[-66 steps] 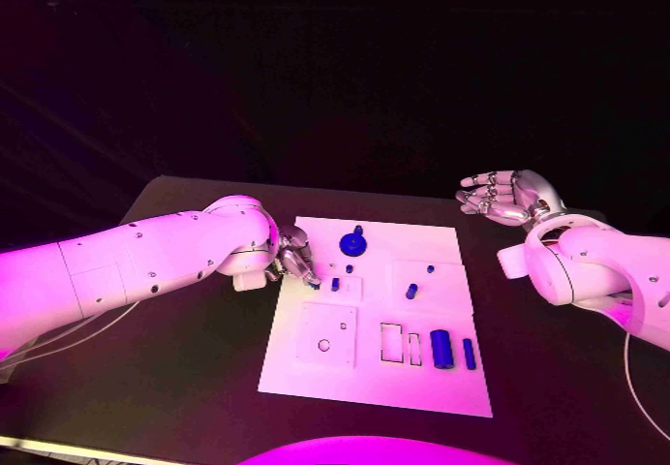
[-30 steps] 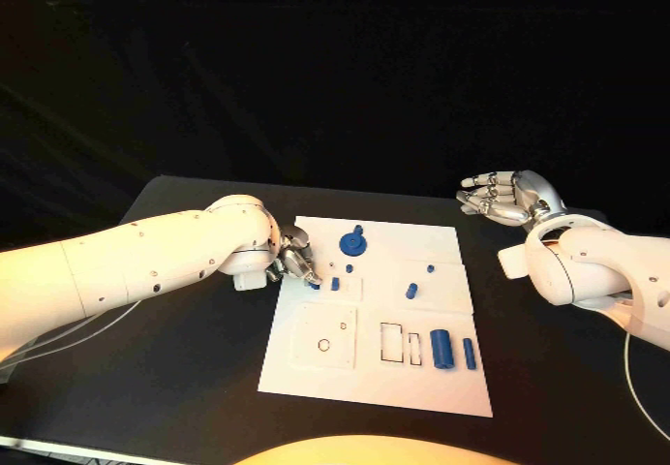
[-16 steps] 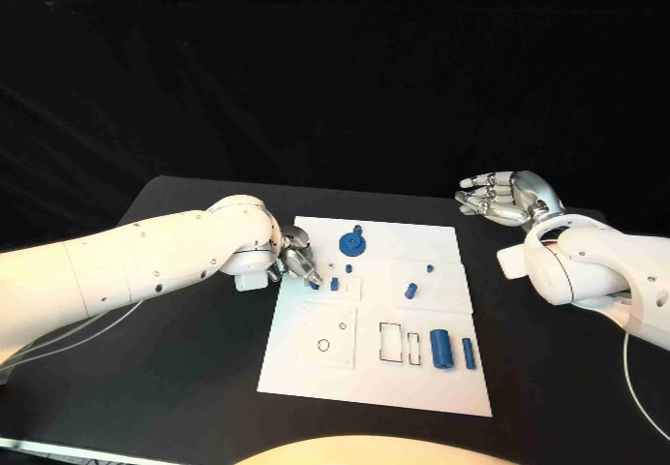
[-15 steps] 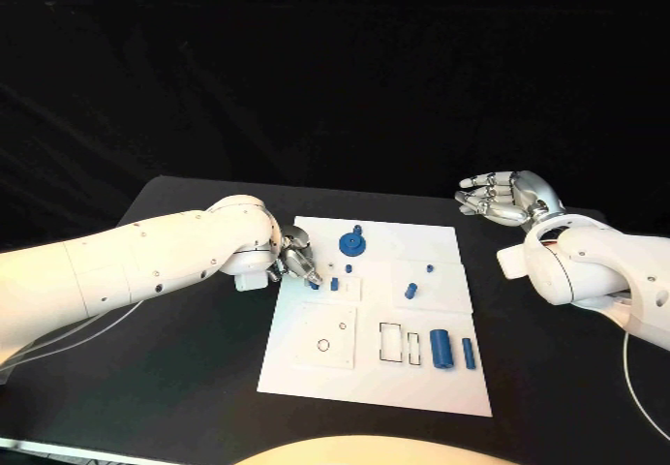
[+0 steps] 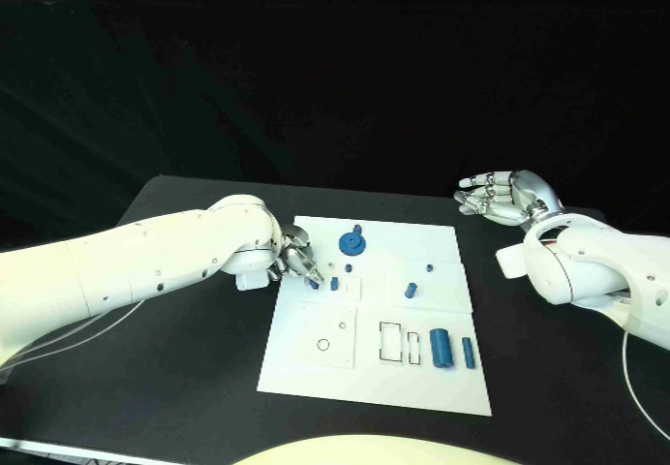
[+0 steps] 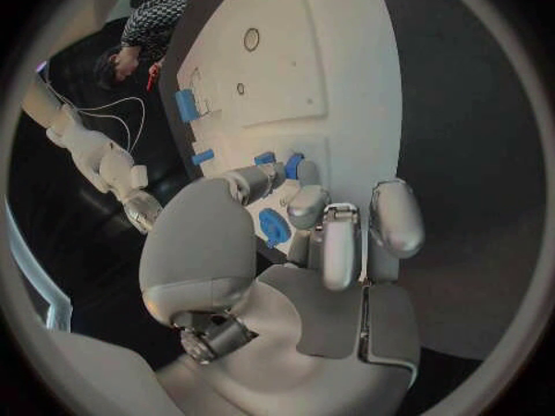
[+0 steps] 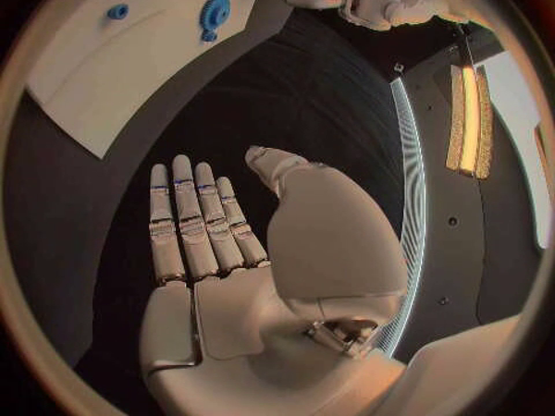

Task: Assemble the parts on the task board

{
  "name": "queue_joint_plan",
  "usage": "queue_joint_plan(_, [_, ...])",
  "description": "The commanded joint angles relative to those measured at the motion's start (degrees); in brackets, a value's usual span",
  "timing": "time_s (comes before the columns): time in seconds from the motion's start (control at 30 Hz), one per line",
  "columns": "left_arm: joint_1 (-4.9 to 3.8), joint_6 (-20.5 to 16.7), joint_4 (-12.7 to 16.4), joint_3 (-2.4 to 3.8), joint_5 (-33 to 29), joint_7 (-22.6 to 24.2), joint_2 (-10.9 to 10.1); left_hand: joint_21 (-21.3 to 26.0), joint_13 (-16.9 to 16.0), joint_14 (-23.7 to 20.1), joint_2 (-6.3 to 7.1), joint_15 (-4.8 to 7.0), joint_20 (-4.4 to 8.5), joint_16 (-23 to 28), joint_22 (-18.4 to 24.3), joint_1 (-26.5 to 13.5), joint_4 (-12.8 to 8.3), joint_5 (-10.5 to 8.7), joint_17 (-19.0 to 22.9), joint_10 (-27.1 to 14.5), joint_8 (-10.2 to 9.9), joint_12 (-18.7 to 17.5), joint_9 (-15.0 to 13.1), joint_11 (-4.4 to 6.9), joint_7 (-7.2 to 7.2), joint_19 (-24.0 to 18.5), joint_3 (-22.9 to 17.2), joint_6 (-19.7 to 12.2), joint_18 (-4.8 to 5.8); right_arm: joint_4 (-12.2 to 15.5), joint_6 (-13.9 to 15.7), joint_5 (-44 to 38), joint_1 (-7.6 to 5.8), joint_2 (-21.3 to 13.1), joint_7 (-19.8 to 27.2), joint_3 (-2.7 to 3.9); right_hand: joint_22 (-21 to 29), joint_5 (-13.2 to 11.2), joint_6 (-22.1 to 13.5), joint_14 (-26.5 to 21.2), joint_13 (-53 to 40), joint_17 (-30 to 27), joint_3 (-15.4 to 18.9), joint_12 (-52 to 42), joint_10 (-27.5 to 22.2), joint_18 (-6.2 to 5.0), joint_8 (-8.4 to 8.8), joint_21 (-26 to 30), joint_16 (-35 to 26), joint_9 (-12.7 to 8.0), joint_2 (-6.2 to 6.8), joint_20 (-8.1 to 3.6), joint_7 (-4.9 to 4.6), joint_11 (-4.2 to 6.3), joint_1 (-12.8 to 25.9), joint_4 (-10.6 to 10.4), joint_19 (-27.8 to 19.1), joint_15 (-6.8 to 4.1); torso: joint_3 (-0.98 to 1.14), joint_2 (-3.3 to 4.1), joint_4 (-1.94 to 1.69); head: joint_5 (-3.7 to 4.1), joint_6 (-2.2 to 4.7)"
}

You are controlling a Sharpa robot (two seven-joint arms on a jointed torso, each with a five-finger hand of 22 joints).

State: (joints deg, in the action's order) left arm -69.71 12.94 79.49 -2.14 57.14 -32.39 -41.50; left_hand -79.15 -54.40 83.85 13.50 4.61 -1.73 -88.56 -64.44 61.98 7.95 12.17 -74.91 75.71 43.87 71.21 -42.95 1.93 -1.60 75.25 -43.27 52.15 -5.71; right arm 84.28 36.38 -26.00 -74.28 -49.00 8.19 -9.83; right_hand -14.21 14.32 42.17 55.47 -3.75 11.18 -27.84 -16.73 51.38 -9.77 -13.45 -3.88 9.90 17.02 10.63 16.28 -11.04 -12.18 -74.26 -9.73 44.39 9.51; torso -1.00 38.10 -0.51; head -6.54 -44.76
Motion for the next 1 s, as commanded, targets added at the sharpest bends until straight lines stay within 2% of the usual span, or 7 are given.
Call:
queue_joint_plan(0.03, [0.18,-0.10,-0.03,-0.14,-0.65,0.15,0.41,-0.07,-0.16,5.43,0.13,0.35,0.16,-0.26,-0.03,-1.31,1.23,-0.42,-12.42,-0.06,-0.35,0.36,0.09,0.20,-0.04,0.05,2.46,0.64,0.49,0.12,-0.95,-0.08,0.03,-0.02,0.39,0.01,0.05,-0.19,-0.46,-0.20,0.09,-0.09,0.35,0.25,-0.36,-0.48,0.18,0.19,-0.34,-0.08,0.10,0.14,-4.96,-0.13,0.55,0.05,-0.41,0.38,0.00,0.03,0.01,0.05,-0.05])
queue_joint_plan(0.33, [0.20,0.68,-0.24,-0.20,-0.63,0.25,0.61,0.05,-0.20,5.41,0.36,0.31,0.14,-0.24,-0.05,-1.60,4.24,-0.23,-12.37,-0.26,-0.89,0.27,0.27,0.15,-0.09,0.11,8.99,0.99,0.49,0.17,-1.05,0.07,0.03,-0.07,0.38,0.01,0.17,-0.17,-0.42,-0.16,0.07,-0.16,0.37,0.24,-0.35,-0.48,0.17,0.19,-0.41,-0.12,0.04,0.14,-4.95,-0.13,0.59,0.10,-0.48,0.37,0.00,0.00,0.00,0.16,-0.11])
queue_joint_plan(0.7, [0.20,0.84,-0.50,-0.24,-0.09,0.08,0.57,0.05,-0.24,5.41,0.43,0.30,0.14,-0.23,-0.08,-1.46,4.65,-0.18,-12.36,-0.27,-0.95,0.27,0.29,0.14,-0.09,0.13,9.80,1.02,0.50,0.23,-1.08,0.09,0.03,-0.13,0.37,0.00,0.17,-0.17,-0.42,-0.16,0.07,-0.16,0.37,0.24,-0.35,-0.48,0.17,0.19,-0.41,-0.12,0.05,0.14,-4.95,-0.13,0.58,0.11,-0.48,0.37,-0.01,-0.02,-0.01,0.19,-0.10])
queue_joint_plan(1.0, [0.21,0.30,-0.43,-0.16,0.25,0.11,0.23,0.08,-0.53,5.45,0.46,0.29,0.13,-0.30,-0.10,-1.12,5.86,-0.23,-12.51,-0.15,-1.03,0.41,0.29,0.14,-0.10,0.15,11.86,1.20,0.50,0.22,-1.11,0.09,0.03,-0.11,0.37,0.00,0.25,-0.17,-0.40,-0.12,0.06,-0.20,0.39,0.23,-0.34,-0.48,0.16,0.18,-0.45,-0.15,0.07,0.14,-4.94,-0.12,0.56,0.19,-0.52,0.37,-0.06,0.01,0.02,0.27,0.07])
